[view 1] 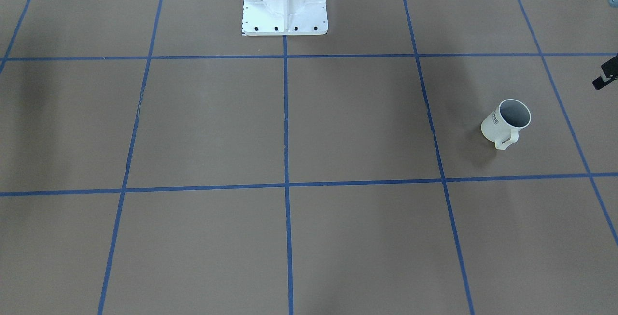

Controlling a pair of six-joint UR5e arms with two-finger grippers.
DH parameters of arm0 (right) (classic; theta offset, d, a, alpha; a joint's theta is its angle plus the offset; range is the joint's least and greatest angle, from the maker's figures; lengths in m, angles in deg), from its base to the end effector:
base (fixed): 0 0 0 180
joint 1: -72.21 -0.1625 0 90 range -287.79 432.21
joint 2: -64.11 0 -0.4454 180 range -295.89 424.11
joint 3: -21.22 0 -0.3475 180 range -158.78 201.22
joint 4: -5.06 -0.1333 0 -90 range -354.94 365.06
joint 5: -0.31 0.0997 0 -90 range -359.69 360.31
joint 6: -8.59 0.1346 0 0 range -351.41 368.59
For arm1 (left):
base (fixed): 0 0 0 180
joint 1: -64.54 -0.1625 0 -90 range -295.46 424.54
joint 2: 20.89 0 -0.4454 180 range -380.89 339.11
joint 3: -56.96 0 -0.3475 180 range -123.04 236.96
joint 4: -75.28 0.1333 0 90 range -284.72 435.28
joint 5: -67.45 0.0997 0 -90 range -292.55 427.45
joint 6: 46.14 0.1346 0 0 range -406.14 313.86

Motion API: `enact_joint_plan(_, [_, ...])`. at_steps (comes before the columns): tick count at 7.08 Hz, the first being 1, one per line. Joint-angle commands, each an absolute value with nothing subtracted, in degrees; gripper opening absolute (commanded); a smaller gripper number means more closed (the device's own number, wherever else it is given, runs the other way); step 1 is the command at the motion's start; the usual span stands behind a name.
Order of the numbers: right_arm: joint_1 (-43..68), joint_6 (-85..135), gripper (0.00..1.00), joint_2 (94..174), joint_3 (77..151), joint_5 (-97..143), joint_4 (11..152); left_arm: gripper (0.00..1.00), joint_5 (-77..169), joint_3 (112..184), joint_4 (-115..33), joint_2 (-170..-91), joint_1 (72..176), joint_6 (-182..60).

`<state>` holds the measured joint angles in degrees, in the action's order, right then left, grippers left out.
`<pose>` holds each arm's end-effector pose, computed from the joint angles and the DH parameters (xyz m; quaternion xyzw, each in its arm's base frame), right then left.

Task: Left arm hands cup to right arm to dump lemon

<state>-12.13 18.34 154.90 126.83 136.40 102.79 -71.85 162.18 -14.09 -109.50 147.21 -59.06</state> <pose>-0.0073 -0.4417 0.5993 0.0040 -0.3948 0.0086 0.9187 0.0256 -0.4441 0.5874 0.0300 0.4262 0.0039 0.9041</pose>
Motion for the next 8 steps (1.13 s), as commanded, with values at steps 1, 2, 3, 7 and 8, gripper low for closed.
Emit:
enact_joint_plan(1, [-12.08, 18.08, 1.00, 154.90, 126.78, 136.37, 101.83, 1.00, -72.03, 162.78, -14.11, -109.49, 147.33, -59.06])
enact_joint_plan(2, [-12.08, 18.17, 1.00, 154.90, 126.78, 136.45, 101.13, 1.00, -72.03, 163.04, -14.02, -109.14, 147.33, -59.06])
enact_joint_plan(3, [-12.08, 18.26, 1.00, 154.90, 126.78, 136.45, 101.12, 1.00, -71.94, 163.92, -14.19, -107.92, 147.33, -59.06])
enact_joint_plan(7, [-12.08, 18.26, 1.00, 154.90, 126.78, 136.54, 100.77, 1.00, -71.50, 164.36, -14.19, -107.64, 147.33, -59.06])
enact_joint_plan(8, [-12.08, 18.26, 1.00, 154.90, 126.78, 136.54, 100.68, 1.00, -71.50, 164.36, -14.19, -107.64, 147.33, -59.06])
